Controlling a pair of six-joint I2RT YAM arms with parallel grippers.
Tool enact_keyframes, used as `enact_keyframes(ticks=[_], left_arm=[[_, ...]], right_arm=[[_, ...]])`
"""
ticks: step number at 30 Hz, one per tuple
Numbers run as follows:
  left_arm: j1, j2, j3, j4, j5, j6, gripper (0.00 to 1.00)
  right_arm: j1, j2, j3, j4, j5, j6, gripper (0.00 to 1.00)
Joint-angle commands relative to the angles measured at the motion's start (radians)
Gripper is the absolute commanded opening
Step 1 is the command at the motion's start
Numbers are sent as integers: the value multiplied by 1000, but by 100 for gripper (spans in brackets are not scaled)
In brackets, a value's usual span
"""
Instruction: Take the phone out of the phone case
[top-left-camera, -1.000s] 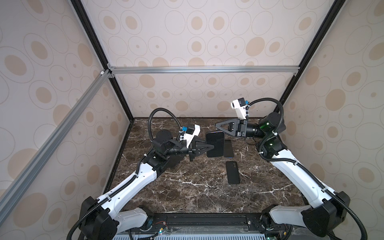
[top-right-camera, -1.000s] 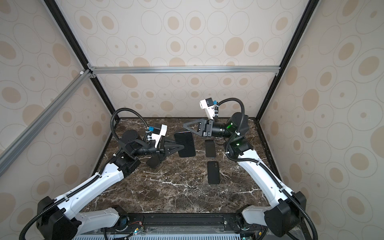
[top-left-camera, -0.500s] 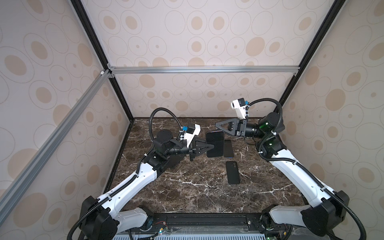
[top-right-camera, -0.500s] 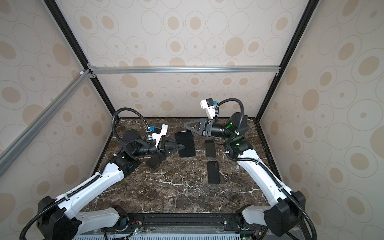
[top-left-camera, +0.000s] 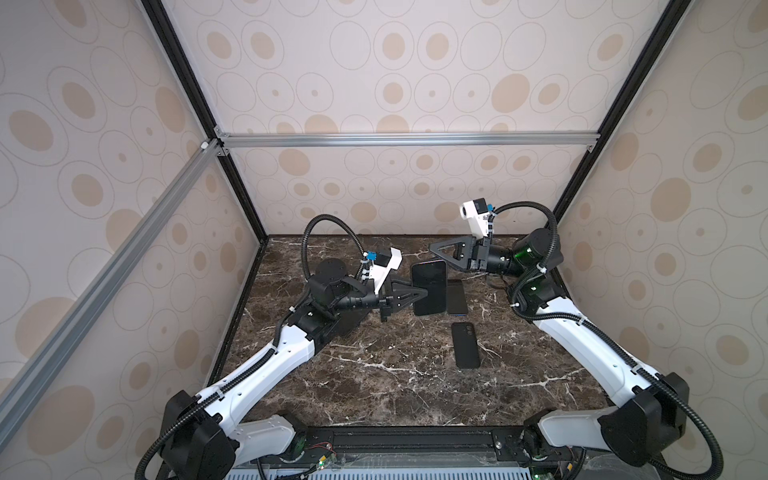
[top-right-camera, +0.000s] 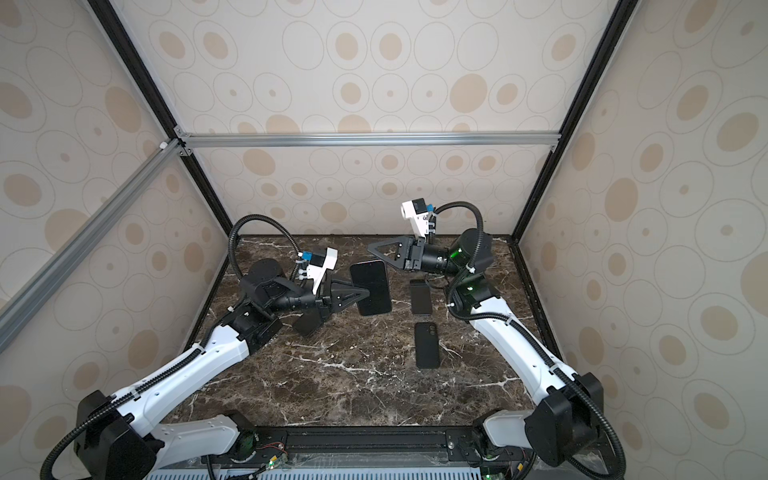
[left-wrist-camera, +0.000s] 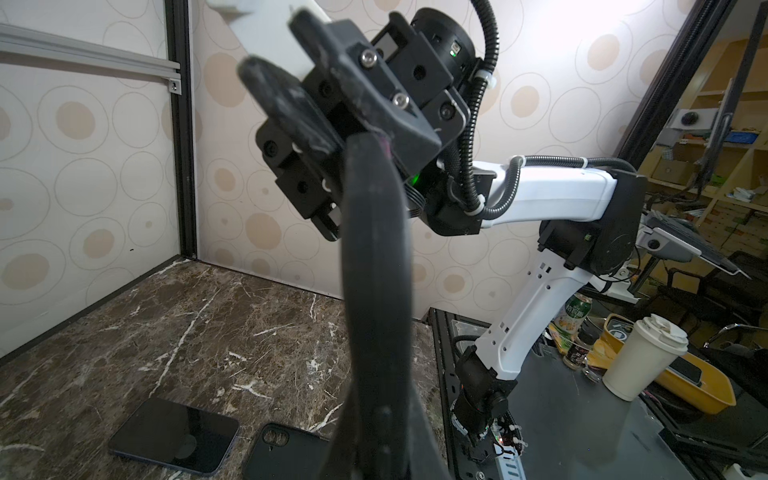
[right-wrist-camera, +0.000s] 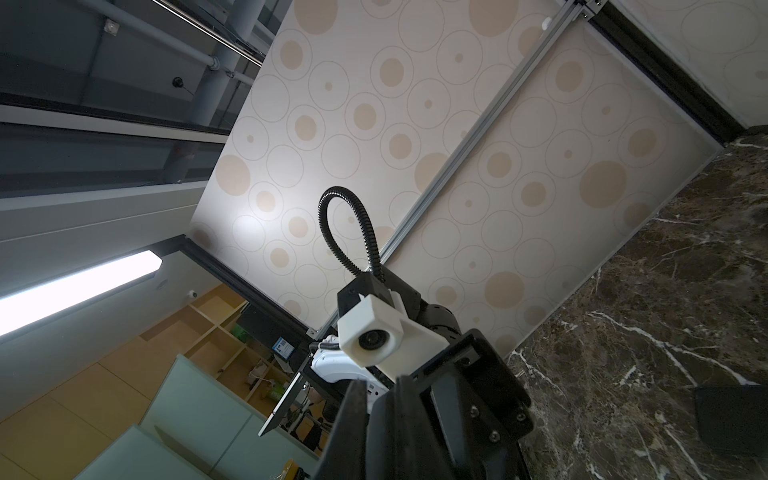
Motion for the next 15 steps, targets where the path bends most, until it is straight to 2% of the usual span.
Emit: enact_keyframes(ticks=[1, 4, 8, 10, 12, 15], left_arm=[[-68, -36, 84, 263, 144, 72, 0], [-70, -32, 86, 266, 144, 73, 0], [-73, -28, 90, 270, 149, 69, 0], [-74, -28, 93, 267, 151, 69, 0], [-77, -29, 95, 256, 148, 77, 0], [-77, -33, 96, 244, 142, 87, 0]], right_arm=[[7, 84, -53, -81, 46, 55, 0], [5, 84, -40, -134, 46, 9, 0], [3, 66, -15, -259, 63, -126, 0], [-4, 78, -32, -202, 60, -81, 0], [-9, 105, -57, -51, 39, 27, 0], [-11, 135, -74, 48, 22, 123, 0]])
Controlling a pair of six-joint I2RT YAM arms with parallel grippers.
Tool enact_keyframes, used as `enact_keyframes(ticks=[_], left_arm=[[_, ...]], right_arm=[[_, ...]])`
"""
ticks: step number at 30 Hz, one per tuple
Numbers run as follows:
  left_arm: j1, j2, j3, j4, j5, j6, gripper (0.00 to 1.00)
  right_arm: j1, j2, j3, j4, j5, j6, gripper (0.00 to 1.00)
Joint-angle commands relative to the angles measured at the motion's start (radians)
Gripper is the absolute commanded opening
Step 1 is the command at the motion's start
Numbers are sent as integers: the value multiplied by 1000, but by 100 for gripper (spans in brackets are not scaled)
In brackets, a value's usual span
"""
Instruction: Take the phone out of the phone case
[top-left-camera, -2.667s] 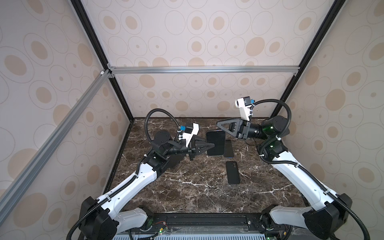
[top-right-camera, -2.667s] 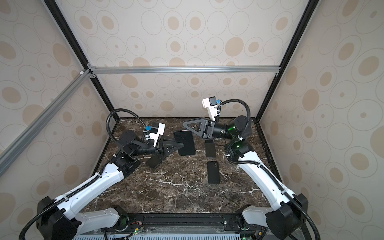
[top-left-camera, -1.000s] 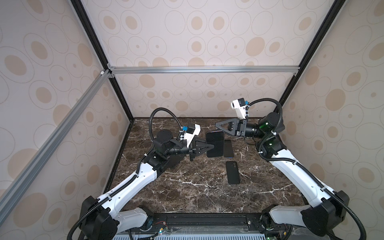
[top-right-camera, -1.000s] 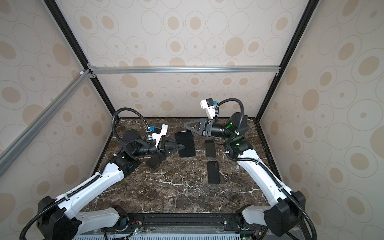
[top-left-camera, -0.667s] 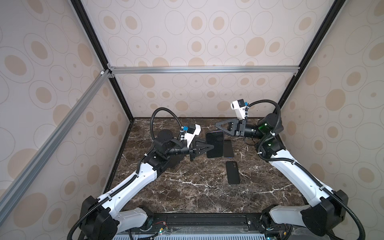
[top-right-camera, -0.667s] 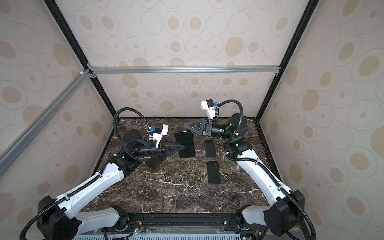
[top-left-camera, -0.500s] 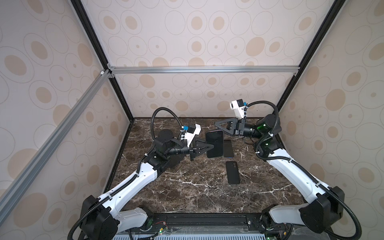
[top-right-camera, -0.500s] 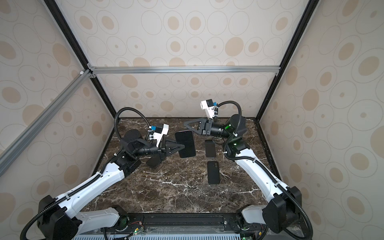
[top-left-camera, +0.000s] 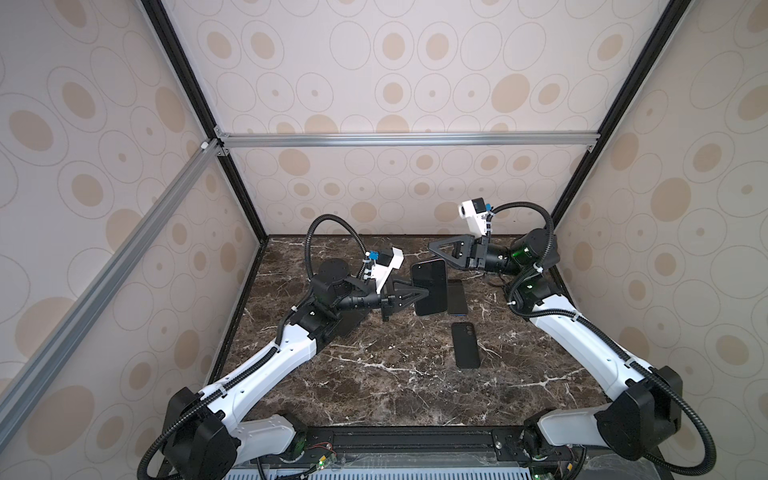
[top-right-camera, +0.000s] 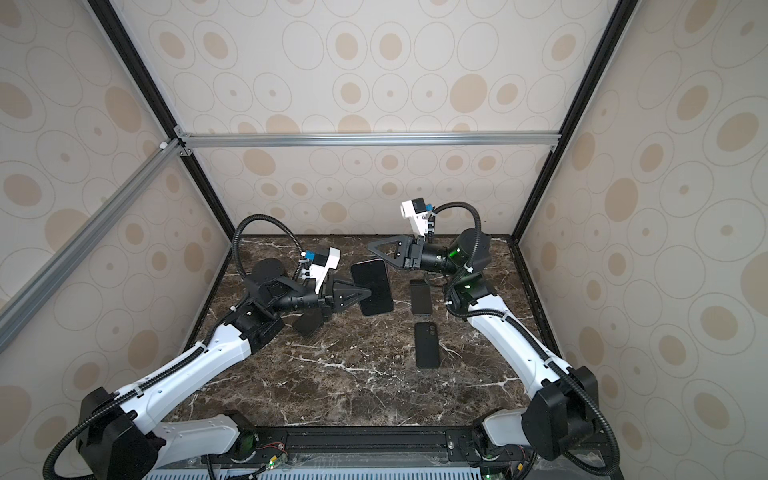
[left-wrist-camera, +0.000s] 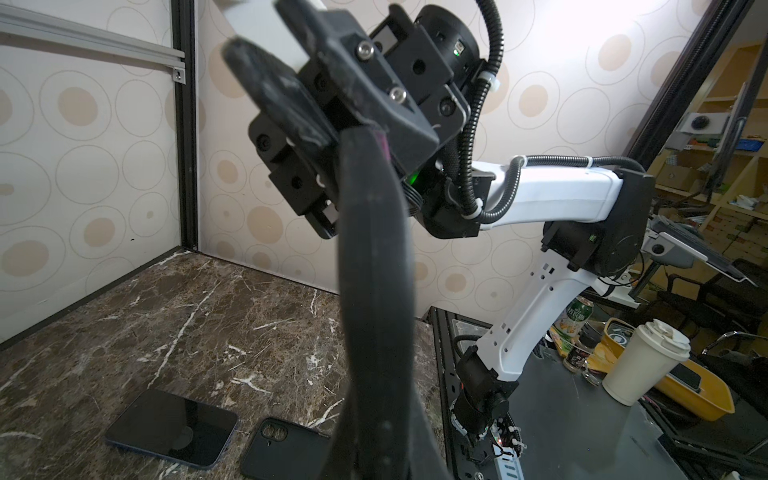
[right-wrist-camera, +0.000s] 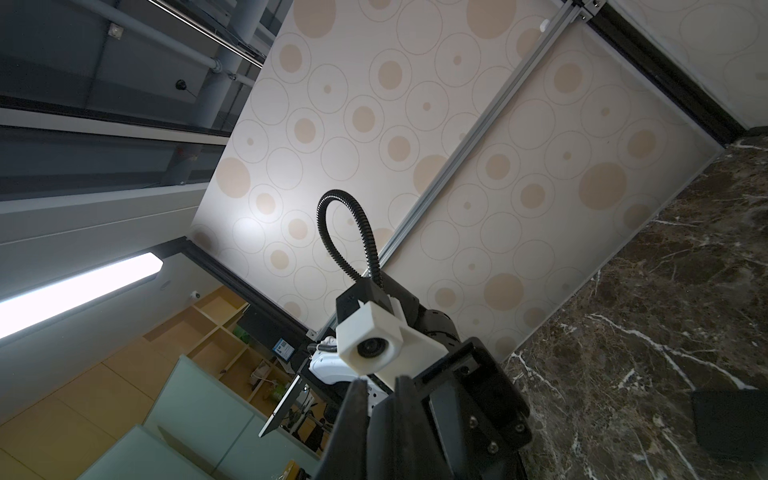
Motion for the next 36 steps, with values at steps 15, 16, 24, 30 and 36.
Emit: enact_keyframes(ticks=[15, 16, 24, 30, 36], left_arm=[[-81, -25, 99, 268, 154, 80, 0], [-82, -27, 97, 266, 147, 81, 0], [-76, -60, 72, 209, -49, 108, 0], [-56, -72, 26, 278, -263, 6, 0], [-38, -77, -38, 403, -427, -126, 0]], right_arm=[[-15, 92, -47, -101, 27, 20, 0], [-18, 84, -42, -112, 25, 0, 0], [-92, -106, -16, -612, 221, -470, 13], [-94, -280, -111, -666, 448, -655, 35], [-94, -414, -253, -410, 501, -620, 52]])
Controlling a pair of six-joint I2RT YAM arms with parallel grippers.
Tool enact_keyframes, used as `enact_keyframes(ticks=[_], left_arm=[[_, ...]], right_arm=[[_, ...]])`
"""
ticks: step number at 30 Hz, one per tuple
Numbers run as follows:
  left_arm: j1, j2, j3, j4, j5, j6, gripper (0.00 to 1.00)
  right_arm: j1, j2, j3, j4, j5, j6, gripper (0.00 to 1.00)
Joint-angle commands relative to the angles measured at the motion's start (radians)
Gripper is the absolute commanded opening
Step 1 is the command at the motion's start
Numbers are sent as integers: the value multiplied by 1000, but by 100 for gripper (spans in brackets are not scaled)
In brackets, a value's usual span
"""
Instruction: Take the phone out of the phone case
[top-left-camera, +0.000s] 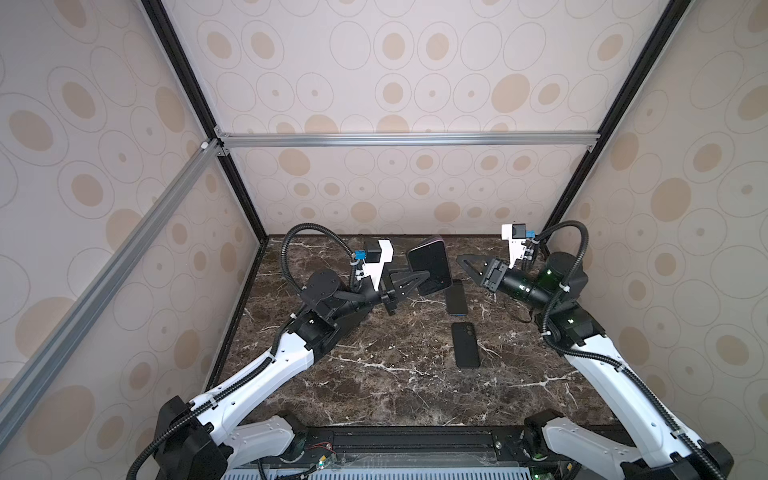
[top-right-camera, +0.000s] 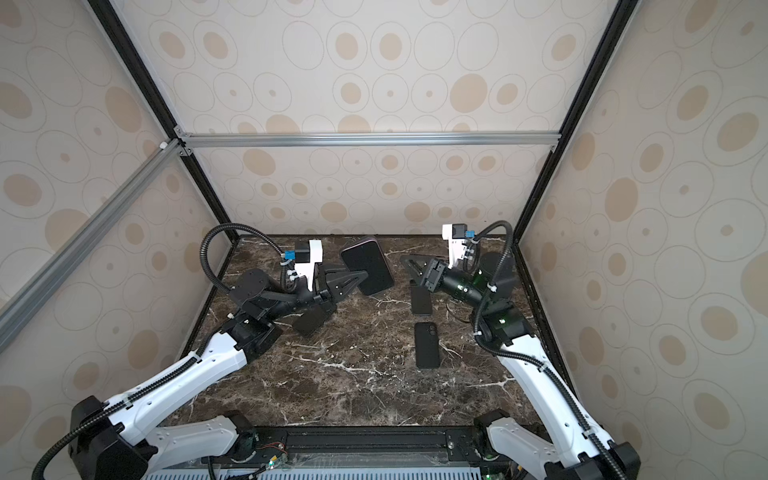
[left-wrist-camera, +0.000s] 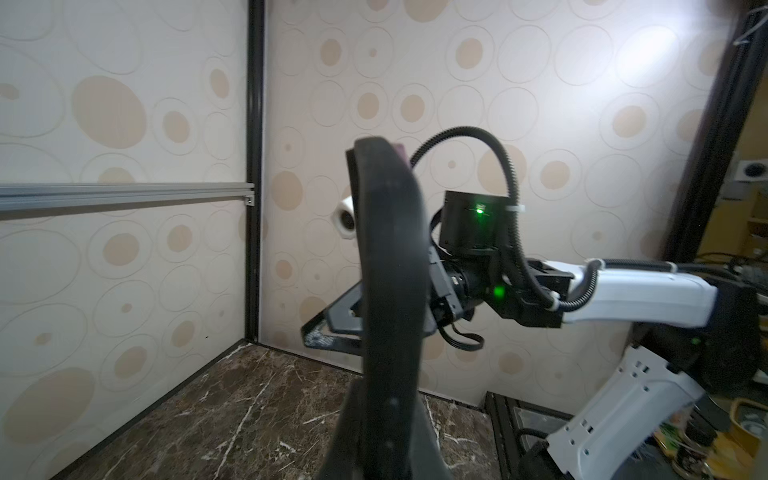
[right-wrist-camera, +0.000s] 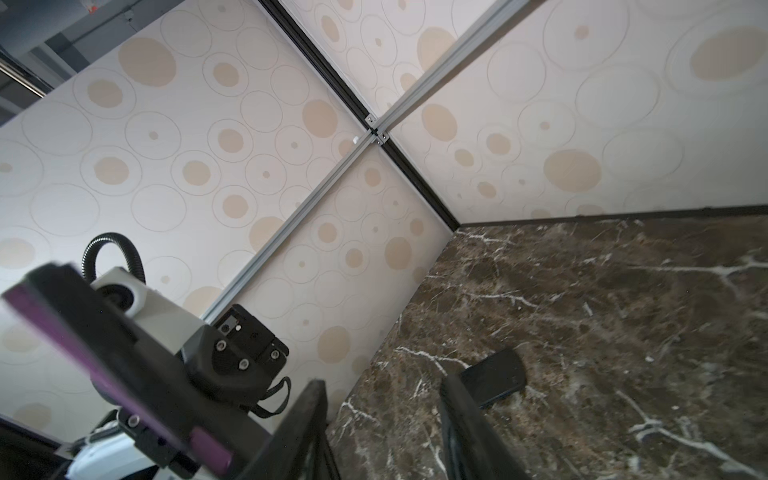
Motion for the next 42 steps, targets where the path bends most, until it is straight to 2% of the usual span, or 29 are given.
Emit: enact_keyframes(ticks=[1, 6, 9, 13, 25, 28, 37, 42], left_arm=[[9, -24, 0, 168, -130, -103, 0], [12, -19, -8, 237, -187, -161, 0], [10, -11, -10, 282, -185, -204, 0], [10, 2, -17, 342, -182, -256, 0], [10, 36, -39, 493, -188, -397, 0], [11, 52, -36, 503, -195, -427, 0], [11, 47, -52, 486, -250, -421, 0], [13, 39, -68, 486, -266, -428, 0]], right_arm=[[1, -34, -53, 169, 40, -15, 55], [5, -49, -102, 338, -35, 48, 68], [31, -25, -120, 441, -71, 91, 72], [87, 17, -107, 491, -99, 79, 77], [210, 142, -27, 608, -154, 62, 79], [229, 174, -7, 651, -149, 81, 73], [246, 211, 8, 701, -143, 106, 31], [250, 202, -11, 712, -125, 110, 16]])
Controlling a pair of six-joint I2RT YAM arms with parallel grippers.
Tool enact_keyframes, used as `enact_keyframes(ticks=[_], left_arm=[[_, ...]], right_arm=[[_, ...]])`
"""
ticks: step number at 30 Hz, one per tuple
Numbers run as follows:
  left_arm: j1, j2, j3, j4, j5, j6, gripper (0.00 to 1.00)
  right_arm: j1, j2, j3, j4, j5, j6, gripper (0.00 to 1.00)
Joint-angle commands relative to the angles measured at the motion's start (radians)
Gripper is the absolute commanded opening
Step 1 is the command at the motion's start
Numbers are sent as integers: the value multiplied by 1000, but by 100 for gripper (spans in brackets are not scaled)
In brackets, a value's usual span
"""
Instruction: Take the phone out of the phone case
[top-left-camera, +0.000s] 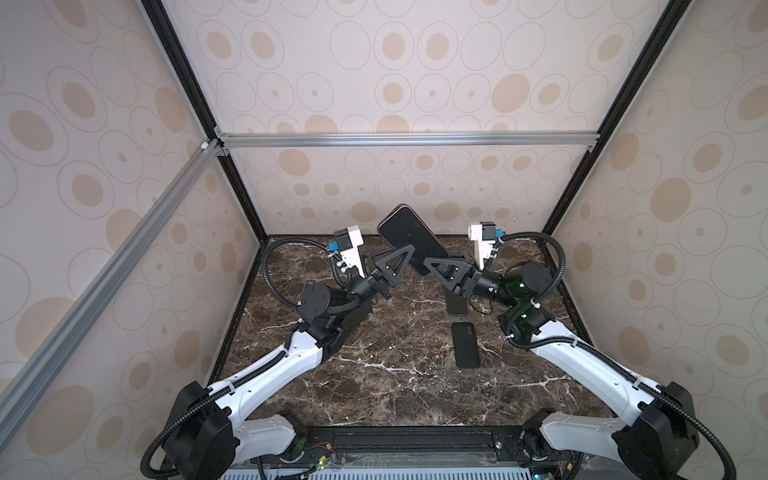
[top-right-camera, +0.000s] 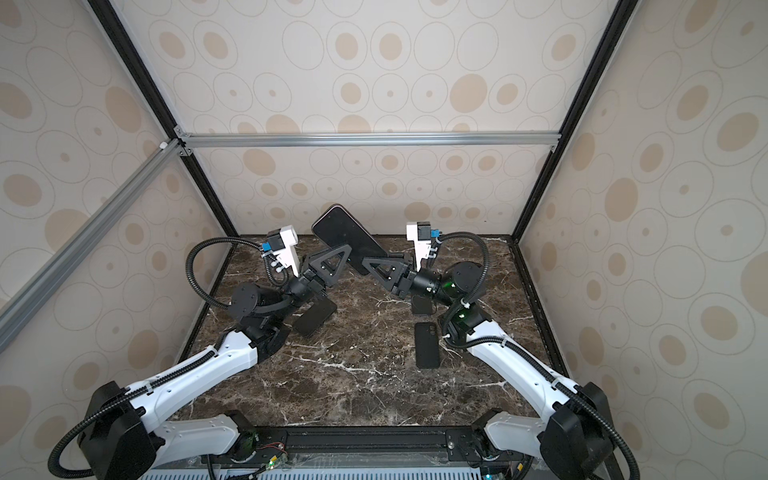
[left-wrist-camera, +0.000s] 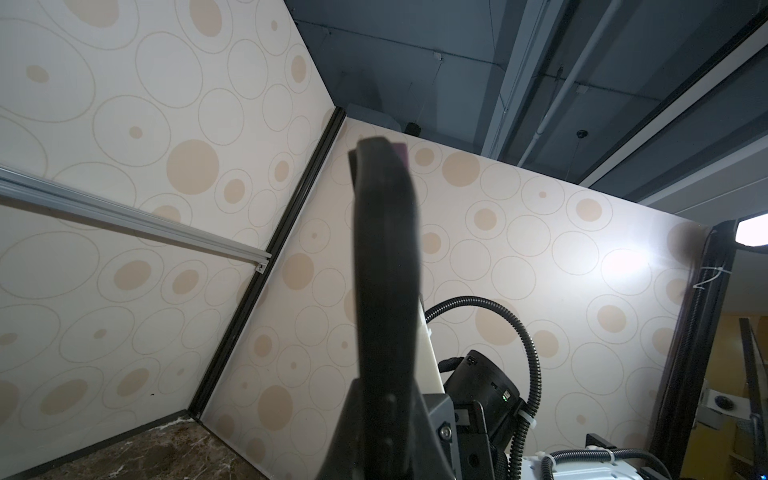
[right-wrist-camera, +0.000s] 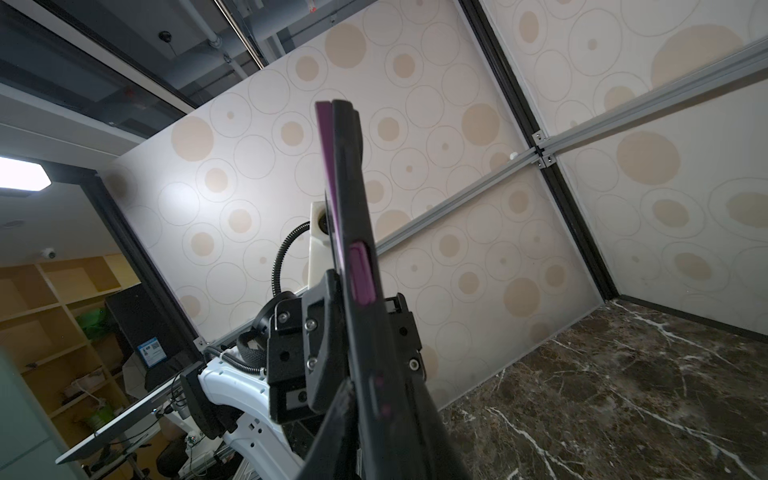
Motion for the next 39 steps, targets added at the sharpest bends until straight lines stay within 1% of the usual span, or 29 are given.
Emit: enact_keyframes(ticks=[1, 5, 9, 10, 11, 14, 16, 18, 21, 23, 26, 30, 35, 39], left_arm=[[11, -22, -3, 59, -58, 11, 0], [12, -19, -10, 74, -66, -4, 0], [16, -14, -6, 70, -60, -20, 0], [17, -14, -9, 71, -61, -22, 6], [18, -16, -10, 72, -58, -22, 15], [25, -21, -15, 81, -45, -26, 31], [32, -28, -16, 77, -29, -23, 36], [44, -35, -11, 57, -7, -15, 38], [59, -46, 2, 4, 46, 10, 44], [73, -50, 12, -24, 105, 19, 45], [90, -61, 27, -66, 169, 41, 45], [94, -76, 58, -148, 238, 95, 45], [98, -88, 65, -162, 271, 112, 44], [99, -88, 72, -152, 305, 111, 42]], right_arm=[[13, -19, 8, 67, 0, -5, 14], [13, -25, 13, 59, -3, -13, 5], [13, -37, 19, 50, -6, -24, 0], [13, -40, 23, 35, -9, -34, 0], [14, -49, 28, 13, -14, -51, 0], [11, -76, 53, -87, -27, -119, 0], [5, -99, 69, -159, -30, -160, 0], [-12, -123, 79, -210, -42, -183, 0], [-57, -136, 120, -300, -117, -203, 0], [-78, -127, 169, -378, -209, -224, 0], [-91, -116, 224, -488, -289, -269, 0], [-101, -119, 257, -584, -320, -325, 0], [-115, -117, 286, -627, -364, -349, 0], [-123, -118, 313, -705, -388, -396, 0]])
